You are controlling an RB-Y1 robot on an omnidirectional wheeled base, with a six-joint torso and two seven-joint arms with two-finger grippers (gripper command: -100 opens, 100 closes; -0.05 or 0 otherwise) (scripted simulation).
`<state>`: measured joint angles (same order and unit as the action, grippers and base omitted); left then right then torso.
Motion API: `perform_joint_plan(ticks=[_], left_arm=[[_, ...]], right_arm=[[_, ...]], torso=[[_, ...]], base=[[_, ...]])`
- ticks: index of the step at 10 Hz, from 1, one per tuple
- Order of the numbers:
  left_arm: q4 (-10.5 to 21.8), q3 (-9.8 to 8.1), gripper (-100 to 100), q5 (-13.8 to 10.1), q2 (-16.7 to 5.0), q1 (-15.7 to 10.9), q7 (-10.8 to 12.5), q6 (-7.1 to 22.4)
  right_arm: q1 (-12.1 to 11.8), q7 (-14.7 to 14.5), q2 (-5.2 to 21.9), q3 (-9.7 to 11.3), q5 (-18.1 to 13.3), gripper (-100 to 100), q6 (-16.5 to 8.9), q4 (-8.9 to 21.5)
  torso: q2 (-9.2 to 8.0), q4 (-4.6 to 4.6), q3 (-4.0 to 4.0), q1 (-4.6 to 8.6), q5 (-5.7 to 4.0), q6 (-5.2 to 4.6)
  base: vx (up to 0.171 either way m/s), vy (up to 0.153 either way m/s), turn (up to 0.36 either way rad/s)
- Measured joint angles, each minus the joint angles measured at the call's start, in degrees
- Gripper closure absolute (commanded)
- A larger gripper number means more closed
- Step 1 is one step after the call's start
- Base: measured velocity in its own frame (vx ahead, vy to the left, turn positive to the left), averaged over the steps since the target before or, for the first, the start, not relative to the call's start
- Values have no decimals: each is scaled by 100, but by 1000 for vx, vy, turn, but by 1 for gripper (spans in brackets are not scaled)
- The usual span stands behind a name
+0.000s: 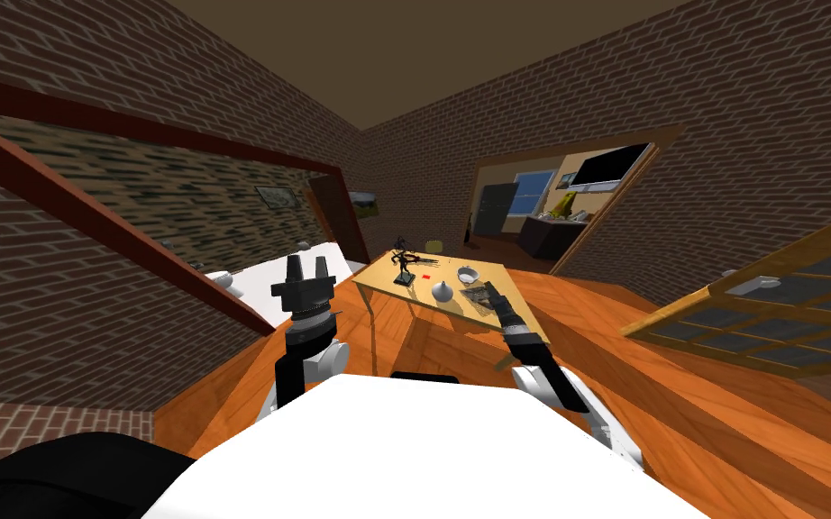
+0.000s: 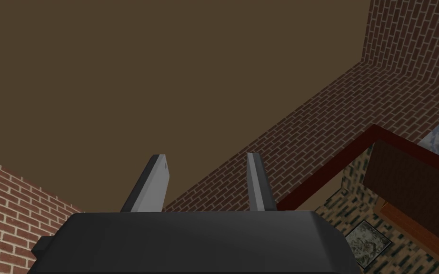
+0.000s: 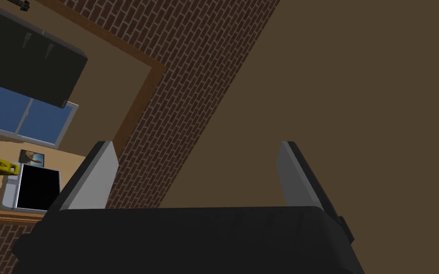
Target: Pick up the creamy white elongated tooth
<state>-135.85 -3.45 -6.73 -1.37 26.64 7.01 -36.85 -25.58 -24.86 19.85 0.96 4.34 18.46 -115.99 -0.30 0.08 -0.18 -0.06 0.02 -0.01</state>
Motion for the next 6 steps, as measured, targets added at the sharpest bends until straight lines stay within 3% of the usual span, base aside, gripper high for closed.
perform_joint_plan(ticks=[6], left_arm=[[0,0,0,0,0,1,0,0]], right_arm=[[55,-473,396,-9,-75,-100,-191,797]], torso=[[19,-4,11,7,-2,-1]], base=[[-39,19,84]])
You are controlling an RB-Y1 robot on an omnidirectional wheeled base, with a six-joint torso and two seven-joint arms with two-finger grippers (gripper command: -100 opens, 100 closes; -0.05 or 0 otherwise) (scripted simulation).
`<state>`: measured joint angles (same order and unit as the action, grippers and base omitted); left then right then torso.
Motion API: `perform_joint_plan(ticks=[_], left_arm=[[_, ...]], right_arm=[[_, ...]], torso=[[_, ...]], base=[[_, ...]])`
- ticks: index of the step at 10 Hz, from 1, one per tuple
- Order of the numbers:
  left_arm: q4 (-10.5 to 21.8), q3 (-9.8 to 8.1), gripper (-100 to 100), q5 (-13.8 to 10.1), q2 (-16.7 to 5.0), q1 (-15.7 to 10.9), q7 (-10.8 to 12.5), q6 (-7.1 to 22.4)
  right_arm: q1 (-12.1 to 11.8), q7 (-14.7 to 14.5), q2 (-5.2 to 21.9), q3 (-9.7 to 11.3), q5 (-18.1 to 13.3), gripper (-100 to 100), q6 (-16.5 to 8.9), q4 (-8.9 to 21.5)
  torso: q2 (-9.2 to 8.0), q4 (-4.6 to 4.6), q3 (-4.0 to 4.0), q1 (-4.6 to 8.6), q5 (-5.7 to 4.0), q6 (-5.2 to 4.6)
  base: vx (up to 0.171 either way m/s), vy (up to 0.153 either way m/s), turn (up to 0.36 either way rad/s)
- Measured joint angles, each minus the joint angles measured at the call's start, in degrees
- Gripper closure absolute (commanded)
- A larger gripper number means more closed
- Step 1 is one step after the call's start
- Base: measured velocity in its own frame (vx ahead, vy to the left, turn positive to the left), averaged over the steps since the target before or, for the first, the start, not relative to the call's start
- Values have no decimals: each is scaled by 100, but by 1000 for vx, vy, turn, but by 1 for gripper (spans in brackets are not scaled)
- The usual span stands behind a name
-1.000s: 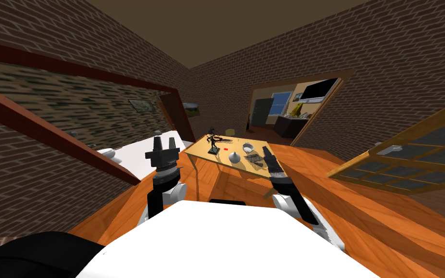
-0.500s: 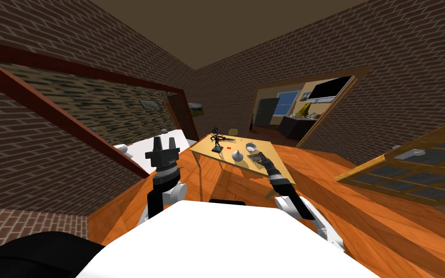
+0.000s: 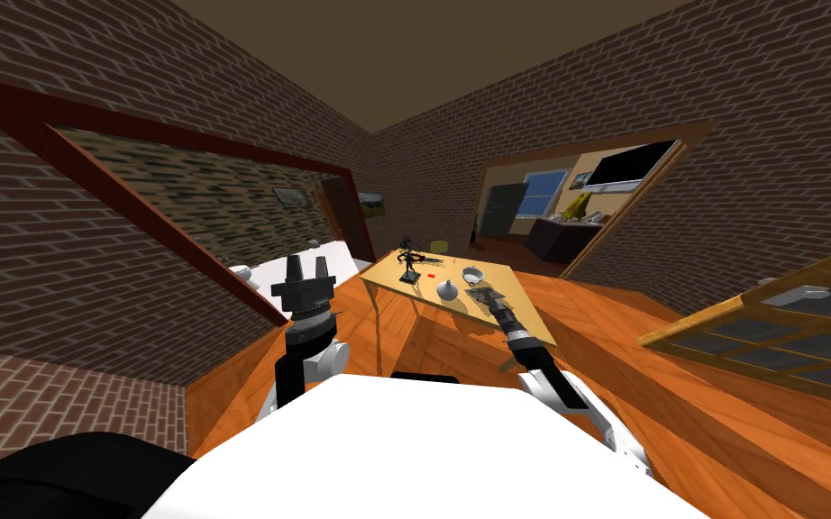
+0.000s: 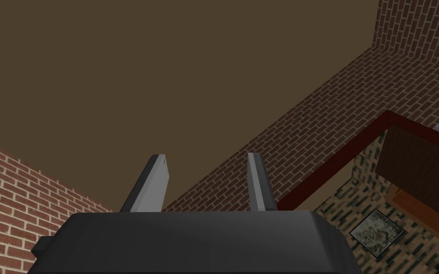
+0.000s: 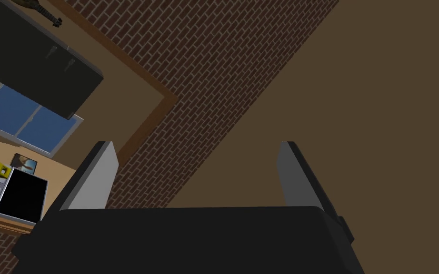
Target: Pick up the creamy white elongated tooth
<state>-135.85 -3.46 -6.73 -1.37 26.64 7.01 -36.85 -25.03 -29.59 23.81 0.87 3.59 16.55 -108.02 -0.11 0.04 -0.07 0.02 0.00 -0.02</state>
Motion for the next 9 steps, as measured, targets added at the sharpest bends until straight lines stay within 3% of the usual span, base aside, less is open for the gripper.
perform_joint_plan(ticks=[4,9], left_arm=[[0,0,0,0,0,0,0,0],[0,0,0,0,0,0,0,0]], right_arm=[[48,-499,258,15,-123,-100,-306,515],[148,-778,459,0,-184,-100,-409,1211]], torso=[[-6,1,-4,-4,1,0],[4,-1,2,4,-1,-2]], base=[[-40,22,97],[-18,9,128]])
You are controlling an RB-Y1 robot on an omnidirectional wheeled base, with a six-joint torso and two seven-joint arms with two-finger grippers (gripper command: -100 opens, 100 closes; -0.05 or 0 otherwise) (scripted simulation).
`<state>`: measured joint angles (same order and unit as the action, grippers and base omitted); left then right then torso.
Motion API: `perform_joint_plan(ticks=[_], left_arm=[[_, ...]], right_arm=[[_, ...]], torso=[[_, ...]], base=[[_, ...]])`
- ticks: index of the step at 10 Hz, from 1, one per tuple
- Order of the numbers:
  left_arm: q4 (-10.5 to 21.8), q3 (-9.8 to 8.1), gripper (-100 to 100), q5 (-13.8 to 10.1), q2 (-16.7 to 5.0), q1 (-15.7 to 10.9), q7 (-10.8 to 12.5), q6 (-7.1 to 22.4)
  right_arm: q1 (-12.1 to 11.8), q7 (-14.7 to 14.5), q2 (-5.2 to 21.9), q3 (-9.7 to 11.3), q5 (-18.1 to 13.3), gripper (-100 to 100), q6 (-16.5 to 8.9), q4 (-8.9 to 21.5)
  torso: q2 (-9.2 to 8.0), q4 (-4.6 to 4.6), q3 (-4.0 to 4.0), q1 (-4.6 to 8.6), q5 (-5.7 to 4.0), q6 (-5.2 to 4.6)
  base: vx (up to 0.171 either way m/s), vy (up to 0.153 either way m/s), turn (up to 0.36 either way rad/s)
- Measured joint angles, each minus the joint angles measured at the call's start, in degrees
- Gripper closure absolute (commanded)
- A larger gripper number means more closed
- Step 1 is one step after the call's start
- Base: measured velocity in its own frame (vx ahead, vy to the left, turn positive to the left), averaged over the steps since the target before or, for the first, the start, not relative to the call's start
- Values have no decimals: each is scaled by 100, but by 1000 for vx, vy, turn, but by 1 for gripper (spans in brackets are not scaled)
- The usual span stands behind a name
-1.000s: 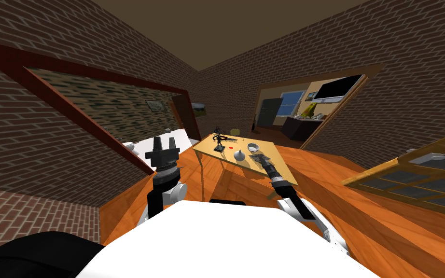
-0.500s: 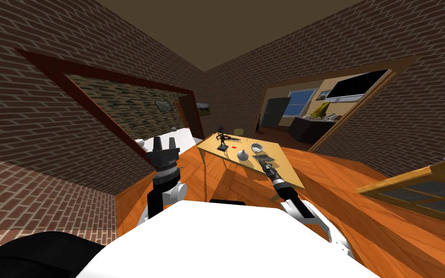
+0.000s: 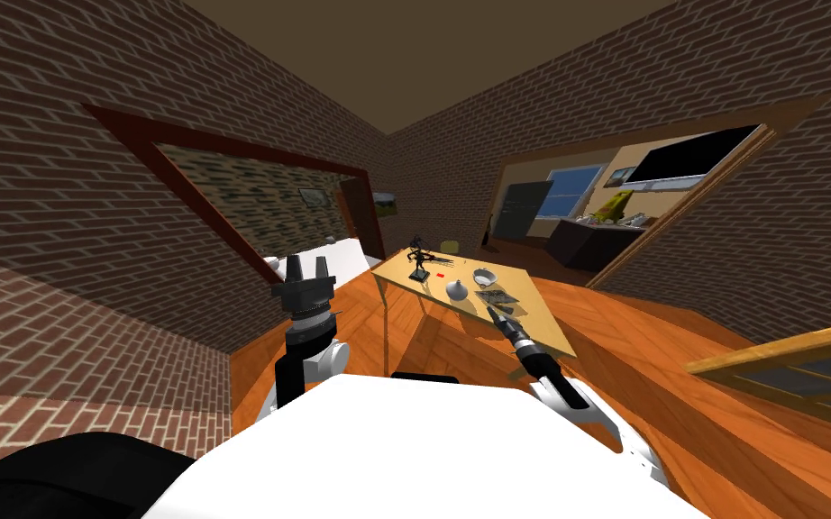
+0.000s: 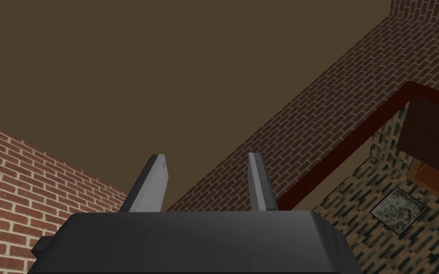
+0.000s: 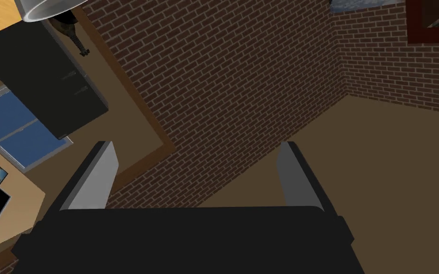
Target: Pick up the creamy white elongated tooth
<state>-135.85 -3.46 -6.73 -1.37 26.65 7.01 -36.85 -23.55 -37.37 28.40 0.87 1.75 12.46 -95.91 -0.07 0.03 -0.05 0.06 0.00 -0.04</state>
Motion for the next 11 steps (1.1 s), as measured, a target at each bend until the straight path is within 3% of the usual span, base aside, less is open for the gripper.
perform_joint_plan(ticks=[3,6,11], left_arm=[[0,1,0,0,0,-1,0,0],[0,0,0,0,0,0,0,0],[0,0,0,0,0,-1,0,0]], right_arm=[[53,-351,266,-36,-100,-100,-78,662],[168,-763,398,-58,-235,-100,-383,1163],[157,-1127,704,-131,-352,-100,-541,1994]], torso=[[0,0,0,0,0,6],[5,-1,3,4,-1,0],[6,-1,3,5,0,6]], base=[[-18,7,176],[-7,0,130],[-3,-5,190]])
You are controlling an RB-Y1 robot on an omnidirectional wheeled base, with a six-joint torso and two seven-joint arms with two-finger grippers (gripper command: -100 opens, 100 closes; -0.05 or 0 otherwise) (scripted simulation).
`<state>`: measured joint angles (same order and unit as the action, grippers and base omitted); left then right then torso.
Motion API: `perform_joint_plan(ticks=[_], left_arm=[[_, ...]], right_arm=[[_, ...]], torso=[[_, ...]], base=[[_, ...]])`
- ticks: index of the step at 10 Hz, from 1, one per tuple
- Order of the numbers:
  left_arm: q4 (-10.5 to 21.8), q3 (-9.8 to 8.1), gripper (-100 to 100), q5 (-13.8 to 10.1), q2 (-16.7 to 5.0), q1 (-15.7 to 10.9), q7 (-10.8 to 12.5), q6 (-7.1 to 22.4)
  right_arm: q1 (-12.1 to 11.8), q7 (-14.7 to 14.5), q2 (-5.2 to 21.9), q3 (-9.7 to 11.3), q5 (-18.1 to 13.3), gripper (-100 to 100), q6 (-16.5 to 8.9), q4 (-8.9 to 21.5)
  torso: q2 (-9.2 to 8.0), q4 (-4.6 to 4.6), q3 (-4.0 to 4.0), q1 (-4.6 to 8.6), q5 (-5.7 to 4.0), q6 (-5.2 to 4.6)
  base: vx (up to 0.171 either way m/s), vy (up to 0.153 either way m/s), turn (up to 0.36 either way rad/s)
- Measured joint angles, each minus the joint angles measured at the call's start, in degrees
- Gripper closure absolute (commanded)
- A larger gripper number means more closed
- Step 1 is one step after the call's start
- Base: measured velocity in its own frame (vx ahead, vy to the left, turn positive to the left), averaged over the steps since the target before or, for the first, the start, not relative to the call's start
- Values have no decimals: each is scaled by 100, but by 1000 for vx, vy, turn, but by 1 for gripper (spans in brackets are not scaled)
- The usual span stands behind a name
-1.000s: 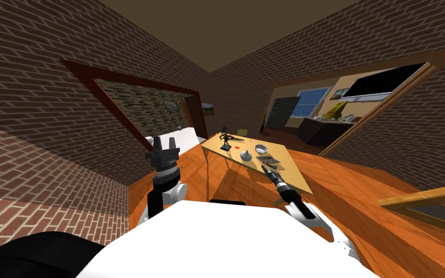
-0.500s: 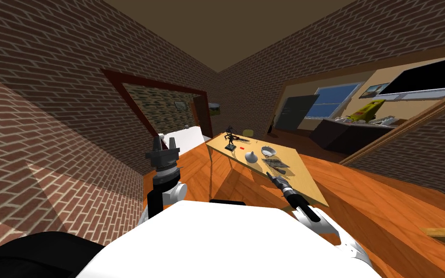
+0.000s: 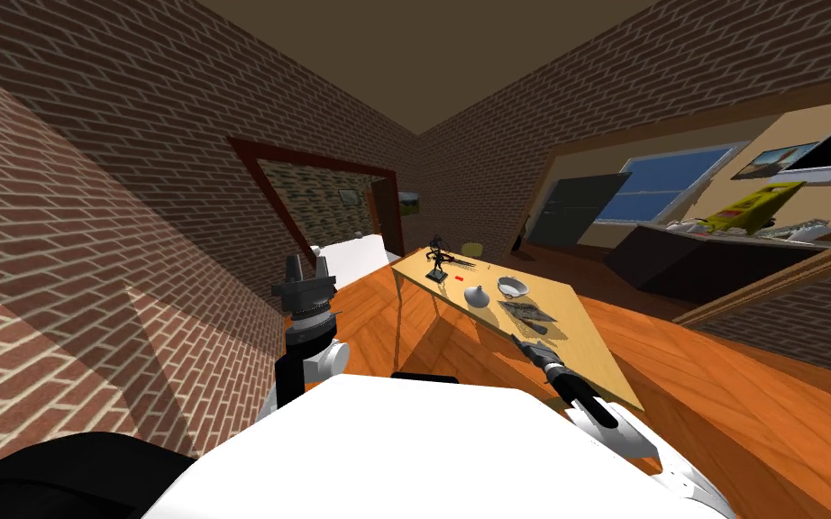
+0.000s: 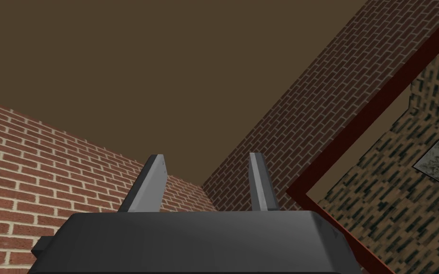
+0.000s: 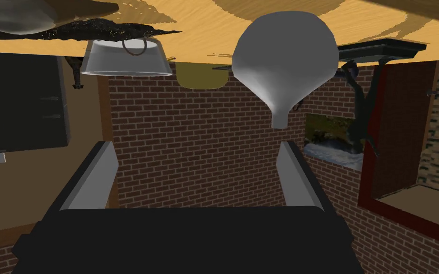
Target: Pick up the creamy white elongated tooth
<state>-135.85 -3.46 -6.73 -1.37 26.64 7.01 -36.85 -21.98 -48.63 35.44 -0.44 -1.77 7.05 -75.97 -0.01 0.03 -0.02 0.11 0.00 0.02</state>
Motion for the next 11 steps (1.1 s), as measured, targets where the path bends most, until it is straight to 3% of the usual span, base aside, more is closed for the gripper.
perform_joint_plan(ticks=[3,4,5,8,9,11], left_arm=[[0,-1,0,0,0,1,0,0],[0,0,0,0,0,0,0,0],[0,-1,0,0,0,1,0,0],[0,-1,0,0,0,2,0,0],[0,-1,0,0,0,1,0,0],[0,-1,0,0,0,2,0,0]], right_arm=[[177,-365,93,-40,-161,-100,-183,678],[85,-485,192,-81,-212,-100,-367,667],[128,-569,241,-93,-245,-100,-428,839],[269,-826,272,-152,-388,-100,-435,1593],[191,-900,419,-161,-413,-100,-577,1688],[189,-1006,438,-195,-471,-100,-742,1836]], torso=[[1,-1,1,5,-3,-6],[0,0,0,4,-1,-1],[1,-1,1,5,-2,-6],[1,-1,1,5,-2,-9],[1,0,0,7,-1,-2],[1,-1,1,2,-2,-11]], base=[[-4,-14,262],[-4,-19,190],[-1,-10,-3],[-4,-16,272],[-5,-28,189],[-2,-9,167]])
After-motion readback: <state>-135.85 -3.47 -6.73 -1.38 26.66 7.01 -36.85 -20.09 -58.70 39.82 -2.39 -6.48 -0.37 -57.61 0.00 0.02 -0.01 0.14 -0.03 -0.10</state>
